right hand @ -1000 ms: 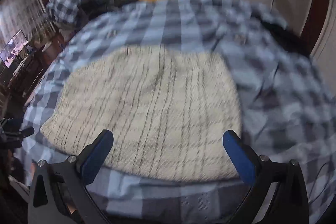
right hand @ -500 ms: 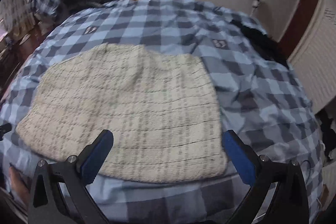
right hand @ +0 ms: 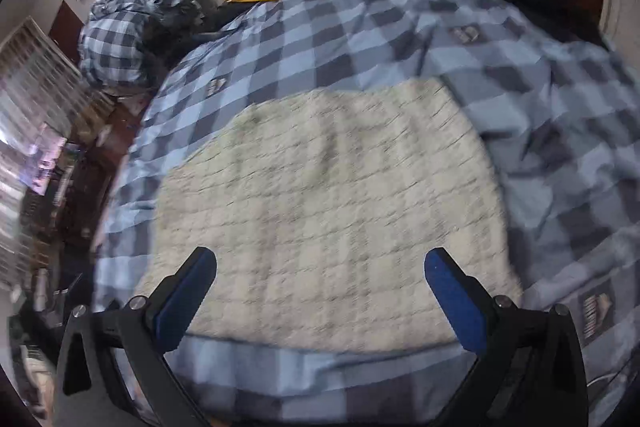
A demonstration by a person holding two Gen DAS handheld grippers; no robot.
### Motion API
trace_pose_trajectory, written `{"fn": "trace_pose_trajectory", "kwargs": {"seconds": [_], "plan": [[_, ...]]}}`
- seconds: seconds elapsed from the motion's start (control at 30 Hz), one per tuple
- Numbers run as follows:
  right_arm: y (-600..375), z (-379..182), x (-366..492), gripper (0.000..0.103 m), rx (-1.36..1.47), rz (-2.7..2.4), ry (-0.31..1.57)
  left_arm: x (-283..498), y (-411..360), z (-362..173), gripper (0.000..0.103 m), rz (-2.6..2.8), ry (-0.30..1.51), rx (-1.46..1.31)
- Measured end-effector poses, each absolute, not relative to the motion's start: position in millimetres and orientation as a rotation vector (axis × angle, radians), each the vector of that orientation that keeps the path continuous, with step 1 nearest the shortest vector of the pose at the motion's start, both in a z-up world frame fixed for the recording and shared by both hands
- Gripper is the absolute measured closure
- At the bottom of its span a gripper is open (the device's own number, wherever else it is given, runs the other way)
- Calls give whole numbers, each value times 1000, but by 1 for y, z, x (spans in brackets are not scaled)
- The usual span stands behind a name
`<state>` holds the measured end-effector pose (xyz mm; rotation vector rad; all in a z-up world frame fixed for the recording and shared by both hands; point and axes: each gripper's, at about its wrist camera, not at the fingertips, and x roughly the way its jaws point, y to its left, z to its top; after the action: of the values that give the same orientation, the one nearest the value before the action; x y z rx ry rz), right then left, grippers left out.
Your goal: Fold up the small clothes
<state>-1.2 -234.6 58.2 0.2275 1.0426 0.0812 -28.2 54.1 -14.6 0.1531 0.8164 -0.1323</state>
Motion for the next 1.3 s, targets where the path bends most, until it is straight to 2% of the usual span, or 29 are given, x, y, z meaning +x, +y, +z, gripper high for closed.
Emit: {"fn": "trace_pose_trajectory", "kwargs": {"seconds": [0.13,0.23,0.3,0.37,0.53,0.63,0.7,0.77,0.9,1.0,1.1,1.2,1.3], "plan": [[-233,44,-5,1,106,34,1046,-13,44,-30,0,-31,946,277],[-228,5,-3,1,125,73,1205,-7,42,-39,0,-4,978,337],[-221,-9,3,1,139,118,1284,-5,43,-43,0,-27,985,327],[-208,-8,7,1,77,124,1267,2,40,-50,0,-71,1015,297],[-165,-37,24,1,62,325,1353,19,39,-89,0,-161,1172,249],[-161,-64,38,1,7,256,1457,23,62,-121,0,-46,1304,263],[-181,-80,43,1,19,116,1516,22,90,-123,0,-10,1341,154],[-214,-72,43,1,109,-21,1484,21,110,-115,0,97,1321,135],[-288,-43,19,1,356,-334,1352,9,150,-97,0,413,1237,300],[-312,-25,-5,1,475,-426,1286,-4,165,-81,0,391,1223,198],[-302,-10,-18,1,423,-376,1273,-18,171,-70,0,233,1242,-48],[-302,-11,-31,1,409,-341,1307,-26,166,-80,0,73,1323,-262],[-321,-13,-39,1,486,-405,1320,-22,166,-95,0,68,1394,-356]]}}
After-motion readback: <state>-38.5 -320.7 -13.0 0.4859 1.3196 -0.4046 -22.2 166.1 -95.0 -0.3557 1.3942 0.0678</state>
